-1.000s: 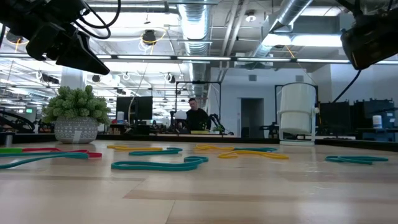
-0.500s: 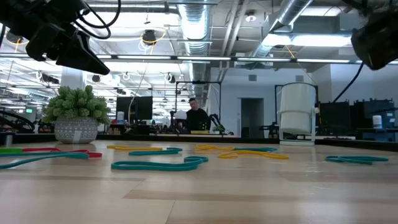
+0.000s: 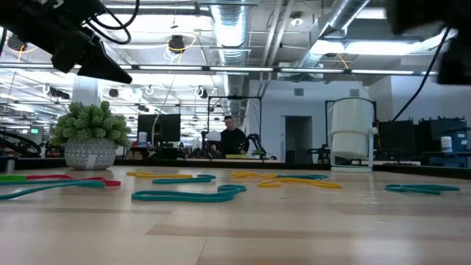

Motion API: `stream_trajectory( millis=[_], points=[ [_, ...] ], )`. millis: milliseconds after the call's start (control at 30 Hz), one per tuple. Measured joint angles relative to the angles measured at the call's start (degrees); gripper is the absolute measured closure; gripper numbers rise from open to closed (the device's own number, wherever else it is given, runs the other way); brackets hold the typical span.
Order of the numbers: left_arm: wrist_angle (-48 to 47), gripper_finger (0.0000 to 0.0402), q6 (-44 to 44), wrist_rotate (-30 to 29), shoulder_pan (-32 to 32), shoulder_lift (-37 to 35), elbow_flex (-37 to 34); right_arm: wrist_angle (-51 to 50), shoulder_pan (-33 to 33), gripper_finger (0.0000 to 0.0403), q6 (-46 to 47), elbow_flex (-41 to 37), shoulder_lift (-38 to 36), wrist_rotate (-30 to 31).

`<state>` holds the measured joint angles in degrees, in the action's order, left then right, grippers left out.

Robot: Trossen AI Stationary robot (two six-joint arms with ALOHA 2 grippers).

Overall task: Pick and place rubber bands into bin
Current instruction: Put the red rubber band into the black basket

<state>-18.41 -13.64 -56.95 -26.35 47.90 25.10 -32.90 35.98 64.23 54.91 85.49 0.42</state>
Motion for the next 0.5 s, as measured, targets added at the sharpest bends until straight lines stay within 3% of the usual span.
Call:
stream_trajectory(
  millis=[233,367,500],
  points=[
    [-1.33,0.0301,-1.88,0.73,0.06,-0.01,0.5,0.14,-4.16,0.0333,-22.71,5.34,-0.03,12.61],
    [-8.96,0.0301,-3.12,4.82,2.5,-0.02,5.74,-0.03,-8.21,0.0333,-34.3,6.78,-2.09,13.36],
    [-15.82,0.0301,-5.31,2.23,7.57,-0.04,12.24,-1.66,-12.93,0.0333,-40.87,6.82,-7.3,13.22]
  ],
)
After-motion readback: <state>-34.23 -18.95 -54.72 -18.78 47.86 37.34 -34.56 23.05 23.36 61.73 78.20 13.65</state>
